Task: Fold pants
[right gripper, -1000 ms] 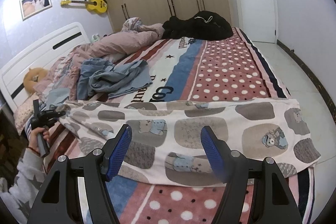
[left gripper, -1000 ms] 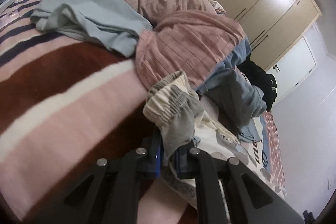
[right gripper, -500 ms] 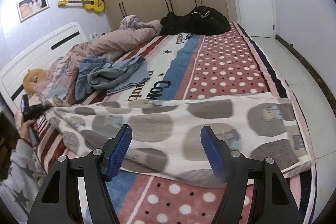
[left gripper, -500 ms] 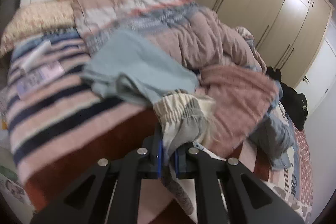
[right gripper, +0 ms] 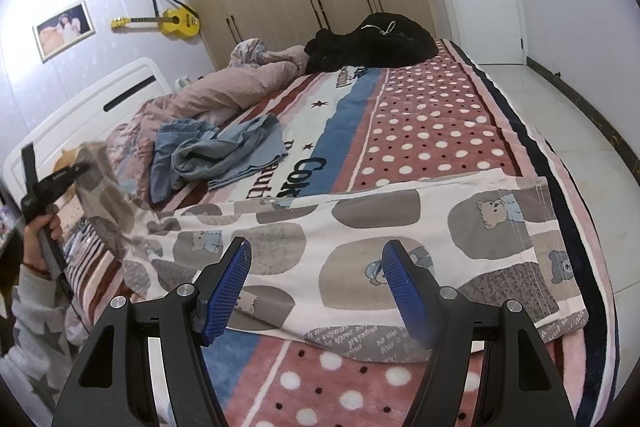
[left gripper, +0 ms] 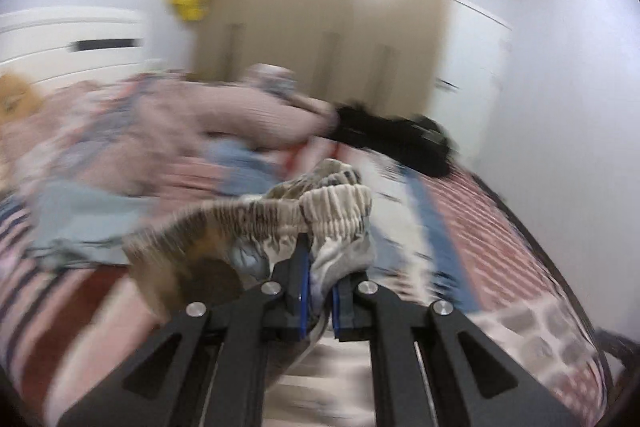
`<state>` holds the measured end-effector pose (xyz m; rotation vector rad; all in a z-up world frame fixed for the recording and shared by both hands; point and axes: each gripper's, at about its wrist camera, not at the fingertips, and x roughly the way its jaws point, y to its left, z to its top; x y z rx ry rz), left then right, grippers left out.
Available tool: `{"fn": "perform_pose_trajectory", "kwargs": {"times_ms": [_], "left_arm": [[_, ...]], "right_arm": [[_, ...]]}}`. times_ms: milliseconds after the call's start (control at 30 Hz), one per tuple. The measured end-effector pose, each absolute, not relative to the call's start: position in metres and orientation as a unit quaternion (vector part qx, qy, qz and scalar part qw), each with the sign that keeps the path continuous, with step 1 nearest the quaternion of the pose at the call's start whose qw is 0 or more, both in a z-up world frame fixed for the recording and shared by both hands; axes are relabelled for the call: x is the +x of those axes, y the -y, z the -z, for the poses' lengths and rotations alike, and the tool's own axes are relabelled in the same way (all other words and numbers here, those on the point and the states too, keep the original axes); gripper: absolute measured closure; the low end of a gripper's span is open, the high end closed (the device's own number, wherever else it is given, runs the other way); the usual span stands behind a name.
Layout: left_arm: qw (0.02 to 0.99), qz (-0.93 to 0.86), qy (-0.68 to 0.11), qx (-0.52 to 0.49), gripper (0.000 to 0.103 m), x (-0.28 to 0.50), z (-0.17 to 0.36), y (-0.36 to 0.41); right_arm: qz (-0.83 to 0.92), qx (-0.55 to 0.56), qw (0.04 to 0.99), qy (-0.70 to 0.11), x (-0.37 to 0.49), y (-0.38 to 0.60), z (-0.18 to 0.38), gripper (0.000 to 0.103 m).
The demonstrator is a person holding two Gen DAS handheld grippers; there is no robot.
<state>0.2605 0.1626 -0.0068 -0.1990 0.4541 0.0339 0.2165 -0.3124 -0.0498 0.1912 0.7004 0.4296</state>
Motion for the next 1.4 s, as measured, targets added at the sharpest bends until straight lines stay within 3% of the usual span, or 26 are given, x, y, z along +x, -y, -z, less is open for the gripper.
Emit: {"fn": "perform_pose_trajectory", "kwargs": {"times_ms": [233,333,433,467,500,567,767,967,1167,1200,1233,1267,1300,1333,1400], "left_arm": [[0.930,0.132,-0.344,-0.015,0.097,0.301,0.091,0.005],[0.902,0.149,-0.406,0.016,0.097,0.306,0.135,0.041],[0.895,0.154,-0.417,0.032,0.091,0.297,0.142,0.049],[0.894,0.162,-0.418,0.024,0.078,0.293,0.139,0.043],[0.889,0.175,-0.423,0.010,0.050,0.290,0.135,0.037],[0.884,0.204,-0.420,-0.024,0.023,0.277,0.123,0.024],[0.917,0.132,-0.375,-0.024,0.023,0.238,0.096,-0.053],[0.923,0.051,-0.379,-0.049,0.023,0.228,0.116,-0.135],[0.917,0.036,-0.392,-0.057,0.023,0.218,0.143,-0.167],[0.916,0.037,-0.397,-0.049,0.023,0.218,0.148,-0.168],[0.915,0.038,-0.399,-0.046,0.023,0.218,0.152,-0.168],[0.915,0.041,-0.399,-0.045,0.023,0.217,0.154,-0.170],[0.914,0.048,-0.399,-0.048,0.025,0.217,0.156,-0.171],[0.913,0.059,-0.399,-0.054,0.029,0.216,0.157,-0.171],[0.910,0.076,-0.402,-0.062,0.051,0.216,0.158,-0.170]], "right_arm": [[-0.195,0.103,0.914,-0.340,0.208,0.342,0.060,0.039],[-0.189,0.110,0.912,-0.347,0.206,0.354,0.067,0.039],[-0.187,0.114,0.909,-0.355,0.207,0.362,0.074,0.039],[-0.187,0.115,0.908,-0.356,0.207,0.363,0.077,0.039],[-0.188,0.116,0.907,-0.358,0.208,0.363,0.078,0.039],[-0.192,0.122,0.904,-0.363,0.213,0.359,0.081,0.039],[-0.233,0.120,0.888,-0.379,0.237,0.318,0.085,0.037],[-0.296,0.107,0.850,-0.422,0.272,0.232,0.103,0.025],[-0.277,0.131,0.822,-0.479,0.303,0.169,0.145,0.023],[-0.260,0.131,0.829,-0.477,0.306,0.164,0.148,0.026],[-0.247,0.132,0.836,-0.472,0.308,0.162,0.149,0.042],[-0.239,0.130,0.839,-0.471,0.310,0.158,0.149,0.071],[-0.230,0.127,0.843,-0.469,0.313,0.156,0.148,0.084],[-0.227,0.125,0.848,-0.463,0.313,0.155,0.145,0.089],[-0.221,0.114,0.868,-0.430,0.307,0.157,0.131,0.092]]}}
